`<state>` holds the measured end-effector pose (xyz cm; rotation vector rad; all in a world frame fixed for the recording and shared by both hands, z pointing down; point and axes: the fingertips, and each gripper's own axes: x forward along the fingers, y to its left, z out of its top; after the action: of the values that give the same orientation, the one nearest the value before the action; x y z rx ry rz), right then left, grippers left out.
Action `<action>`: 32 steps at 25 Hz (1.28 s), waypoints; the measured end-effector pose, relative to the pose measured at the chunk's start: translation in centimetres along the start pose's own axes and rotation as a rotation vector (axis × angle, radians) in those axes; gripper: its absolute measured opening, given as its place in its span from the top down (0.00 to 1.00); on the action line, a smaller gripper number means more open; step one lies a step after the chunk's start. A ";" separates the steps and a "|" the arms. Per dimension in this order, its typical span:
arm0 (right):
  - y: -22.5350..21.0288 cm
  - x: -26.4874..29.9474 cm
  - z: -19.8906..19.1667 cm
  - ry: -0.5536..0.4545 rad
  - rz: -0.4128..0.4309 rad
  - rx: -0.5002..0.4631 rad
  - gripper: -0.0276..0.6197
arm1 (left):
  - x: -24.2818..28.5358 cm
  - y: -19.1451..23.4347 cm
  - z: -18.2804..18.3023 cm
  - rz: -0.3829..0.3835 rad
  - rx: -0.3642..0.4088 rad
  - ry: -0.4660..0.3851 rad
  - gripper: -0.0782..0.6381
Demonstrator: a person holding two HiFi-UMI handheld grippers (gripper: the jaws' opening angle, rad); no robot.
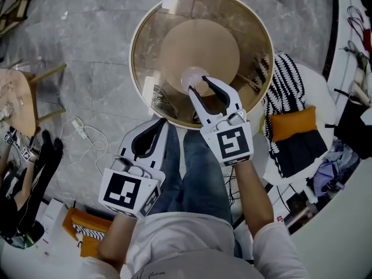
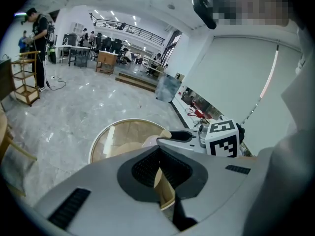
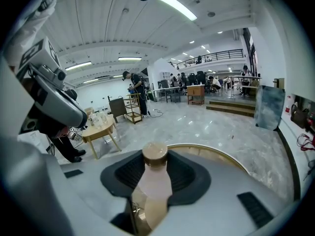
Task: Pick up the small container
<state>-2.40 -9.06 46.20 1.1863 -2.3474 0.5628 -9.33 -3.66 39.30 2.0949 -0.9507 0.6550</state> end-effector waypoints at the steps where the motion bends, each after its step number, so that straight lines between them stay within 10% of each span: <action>1: 0.0 -0.2 0.2 -0.002 0.000 0.000 0.73 | -0.1 -0.1 0.1 0.000 0.001 -0.002 0.88; 32: 1.9 -8.0 5.6 -0.025 0.074 -0.002 0.73 | -4.9 -3.8 3.5 0.042 -0.003 -0.114 0.88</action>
<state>-0.92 -5.92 36.91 1.1160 -2.4206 0.5731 -8.71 -2.65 32.29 2.1337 -1.0606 0.5594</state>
